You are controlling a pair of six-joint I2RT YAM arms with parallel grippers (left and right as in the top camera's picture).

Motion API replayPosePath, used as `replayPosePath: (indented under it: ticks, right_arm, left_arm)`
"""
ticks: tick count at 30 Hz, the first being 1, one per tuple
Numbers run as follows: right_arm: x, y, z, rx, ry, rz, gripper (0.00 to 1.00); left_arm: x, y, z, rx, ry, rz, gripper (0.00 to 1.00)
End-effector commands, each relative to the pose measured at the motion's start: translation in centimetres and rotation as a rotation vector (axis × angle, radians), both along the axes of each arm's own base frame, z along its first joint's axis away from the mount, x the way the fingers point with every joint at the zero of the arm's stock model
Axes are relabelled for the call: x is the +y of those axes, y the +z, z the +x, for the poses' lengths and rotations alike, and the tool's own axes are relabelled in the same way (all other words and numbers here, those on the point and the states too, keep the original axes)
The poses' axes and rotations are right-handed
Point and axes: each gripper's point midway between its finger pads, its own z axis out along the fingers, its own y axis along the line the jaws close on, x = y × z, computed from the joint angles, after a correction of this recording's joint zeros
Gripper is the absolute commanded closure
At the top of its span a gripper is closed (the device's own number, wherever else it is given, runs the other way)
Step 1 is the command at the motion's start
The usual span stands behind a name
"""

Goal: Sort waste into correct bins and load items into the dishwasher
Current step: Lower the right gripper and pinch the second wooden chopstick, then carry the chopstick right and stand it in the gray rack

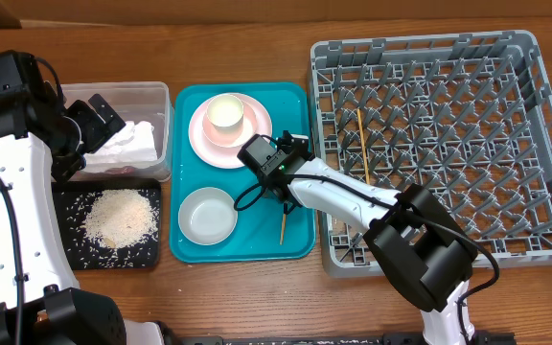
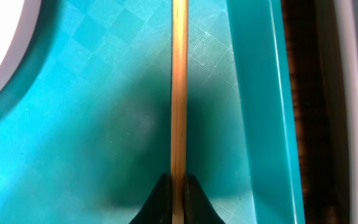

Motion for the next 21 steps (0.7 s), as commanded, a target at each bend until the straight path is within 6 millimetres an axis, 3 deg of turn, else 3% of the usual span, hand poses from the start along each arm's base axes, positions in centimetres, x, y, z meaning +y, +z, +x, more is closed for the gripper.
replayPosePath:
  ticks: [1, 6, 14, 21]
  right_arm:
    - [0.4, -0.1, 0.3, 0.000, 0.000, 0.013, 0.96]
    - [1.3, 1.4, 1.2, -0.029, 0.077, 0.016, 0.96]
    - [1.7, 8.6, 1.9, -0.121, 0.237, 0.012, 0.96]
    - [-3.3, 14.9, 2.4, -0.278, 0.189, -0.177, 0.96]
  left_arm:
    - [0.1, 1.0, 0.3, -0.033, -0.001, 0.001, 0.00]
    - [0.1, 1.0, 0.3, -0.033, -0.001, 0.002, 0.00]
    - [0.1, 1.0, 0.3, -0.033, -0.001, 0.002, 0.00]
    - [0.1, 1.0, 0.3, -0.033, -0.001, 0.002, 0.00]
